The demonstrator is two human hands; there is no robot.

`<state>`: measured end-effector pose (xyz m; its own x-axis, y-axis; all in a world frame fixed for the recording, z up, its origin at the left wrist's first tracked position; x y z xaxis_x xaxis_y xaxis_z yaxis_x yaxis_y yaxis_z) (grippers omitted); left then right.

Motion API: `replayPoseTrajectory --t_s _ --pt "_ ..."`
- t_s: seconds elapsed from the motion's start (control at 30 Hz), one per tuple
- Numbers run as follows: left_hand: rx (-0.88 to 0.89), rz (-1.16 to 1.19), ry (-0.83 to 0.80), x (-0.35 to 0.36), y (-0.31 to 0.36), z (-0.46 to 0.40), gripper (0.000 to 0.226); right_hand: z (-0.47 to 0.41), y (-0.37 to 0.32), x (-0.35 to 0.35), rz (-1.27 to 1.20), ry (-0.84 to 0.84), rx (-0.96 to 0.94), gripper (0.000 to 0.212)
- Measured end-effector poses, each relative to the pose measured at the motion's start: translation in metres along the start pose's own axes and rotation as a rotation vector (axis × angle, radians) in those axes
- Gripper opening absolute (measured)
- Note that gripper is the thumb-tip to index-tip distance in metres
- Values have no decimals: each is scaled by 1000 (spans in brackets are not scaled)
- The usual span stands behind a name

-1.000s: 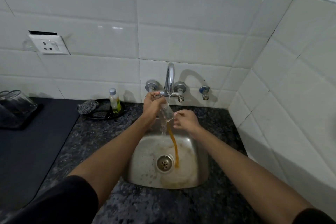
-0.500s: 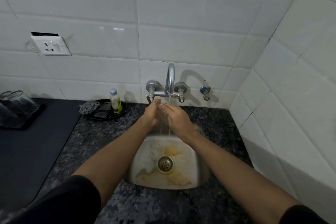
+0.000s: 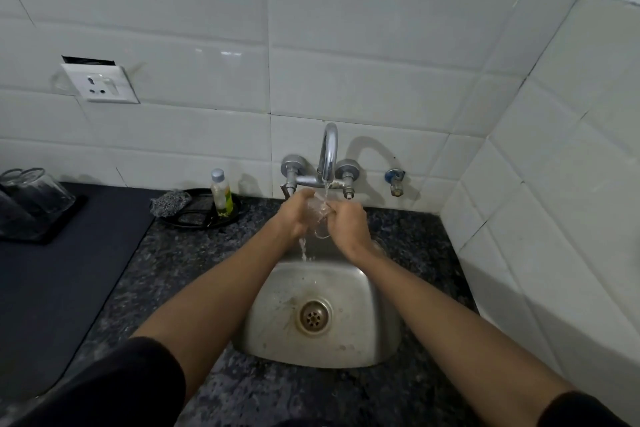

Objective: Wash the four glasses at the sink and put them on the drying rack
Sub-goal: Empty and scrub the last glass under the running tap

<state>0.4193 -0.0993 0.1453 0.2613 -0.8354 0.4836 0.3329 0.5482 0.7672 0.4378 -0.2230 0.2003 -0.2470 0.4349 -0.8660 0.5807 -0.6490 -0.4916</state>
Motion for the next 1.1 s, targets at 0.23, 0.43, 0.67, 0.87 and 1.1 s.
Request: replayPoseTrajectory --t_s 0.23,0.43,0.67,0.87,1.1 --pt "-24 -84 -5 -3 -7 -5 40 7 -19 -5 276 28 -255 24" --pt "8 -11 -101 6 -1 -1 39 0 -2 -8 -2 37 -26 15" --pt "25 -33 -141 14 12 1 36 -2 2 -8 -85 66 41 25" --pt "-65 -69 -118 22 8 6 47 1 -17 -18 166 121 -236 30" --pt "33 60 -205 20 7 8 45 7 -12 -21 -52 207 -180 27"
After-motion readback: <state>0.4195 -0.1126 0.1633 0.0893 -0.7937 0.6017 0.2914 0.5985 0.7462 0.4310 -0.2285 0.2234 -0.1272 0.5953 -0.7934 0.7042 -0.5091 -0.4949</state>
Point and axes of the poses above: each hand's wrist, its own z-axis away from the middle knuckle, its own x-axis out of the palm, y = z × x, the point moved 6 cm from there along -z, towards the middle knuckle, and after that the axes turned 14 degrees about -y, right-handed, at the moved point
